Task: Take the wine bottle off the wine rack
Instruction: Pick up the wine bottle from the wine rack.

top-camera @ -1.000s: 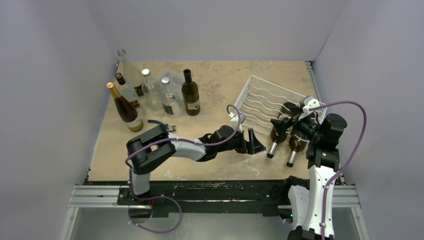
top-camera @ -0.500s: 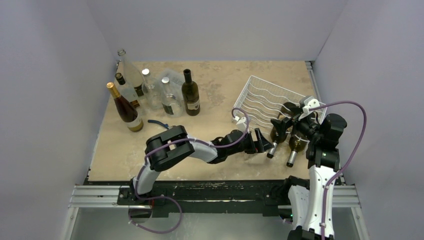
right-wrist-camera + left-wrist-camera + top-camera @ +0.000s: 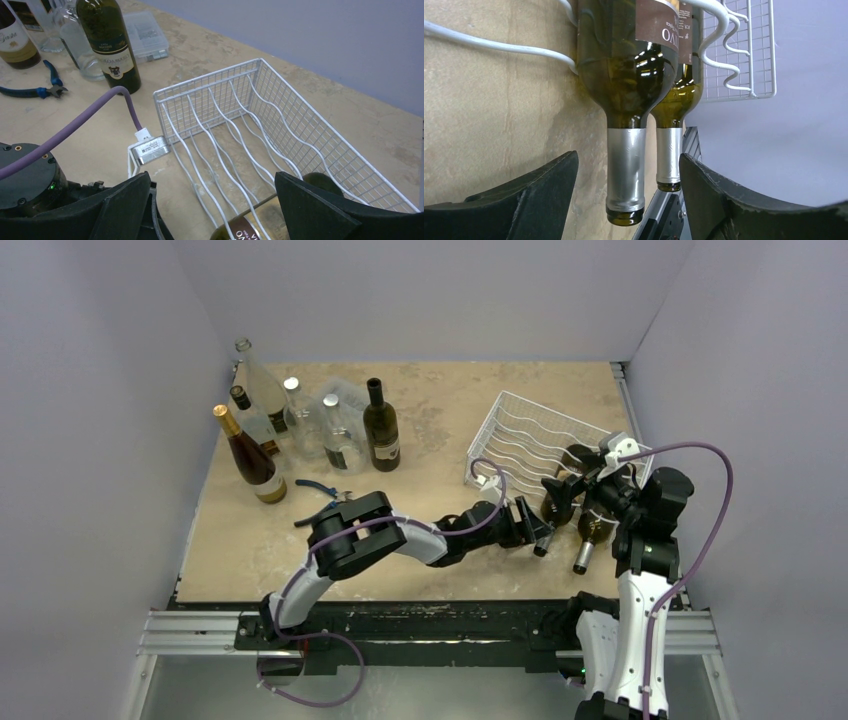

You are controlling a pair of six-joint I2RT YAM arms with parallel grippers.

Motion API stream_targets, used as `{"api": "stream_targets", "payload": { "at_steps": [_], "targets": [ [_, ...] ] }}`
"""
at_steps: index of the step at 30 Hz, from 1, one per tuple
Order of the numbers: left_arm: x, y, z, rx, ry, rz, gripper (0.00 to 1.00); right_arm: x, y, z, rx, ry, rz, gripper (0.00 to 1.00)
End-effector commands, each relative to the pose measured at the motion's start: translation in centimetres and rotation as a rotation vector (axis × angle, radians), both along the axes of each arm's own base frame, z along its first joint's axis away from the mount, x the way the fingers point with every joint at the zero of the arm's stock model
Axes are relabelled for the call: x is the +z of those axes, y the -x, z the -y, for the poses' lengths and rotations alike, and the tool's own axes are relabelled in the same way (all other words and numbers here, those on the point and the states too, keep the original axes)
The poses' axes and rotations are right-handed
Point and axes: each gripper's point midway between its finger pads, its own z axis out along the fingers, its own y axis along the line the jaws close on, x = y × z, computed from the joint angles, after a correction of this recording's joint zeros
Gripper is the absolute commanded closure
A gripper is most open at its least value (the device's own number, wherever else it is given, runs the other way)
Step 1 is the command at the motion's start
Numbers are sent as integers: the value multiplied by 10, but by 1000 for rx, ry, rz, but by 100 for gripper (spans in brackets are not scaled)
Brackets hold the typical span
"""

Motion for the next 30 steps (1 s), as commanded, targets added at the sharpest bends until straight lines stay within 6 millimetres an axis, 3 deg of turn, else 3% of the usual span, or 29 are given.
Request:
{"api": "stream_targets", "payload": {
  "at_steps": [1, 30],
  "targets": [
    [23, -2, 18, -2, 79, 7, 29, 7, 0, 2, -8, 15, 35, 1],
    [-1, 5, 42, -61, 122, -98, 53, 7, -1, 3, -13, 18, 36, 1]
  ]
}}
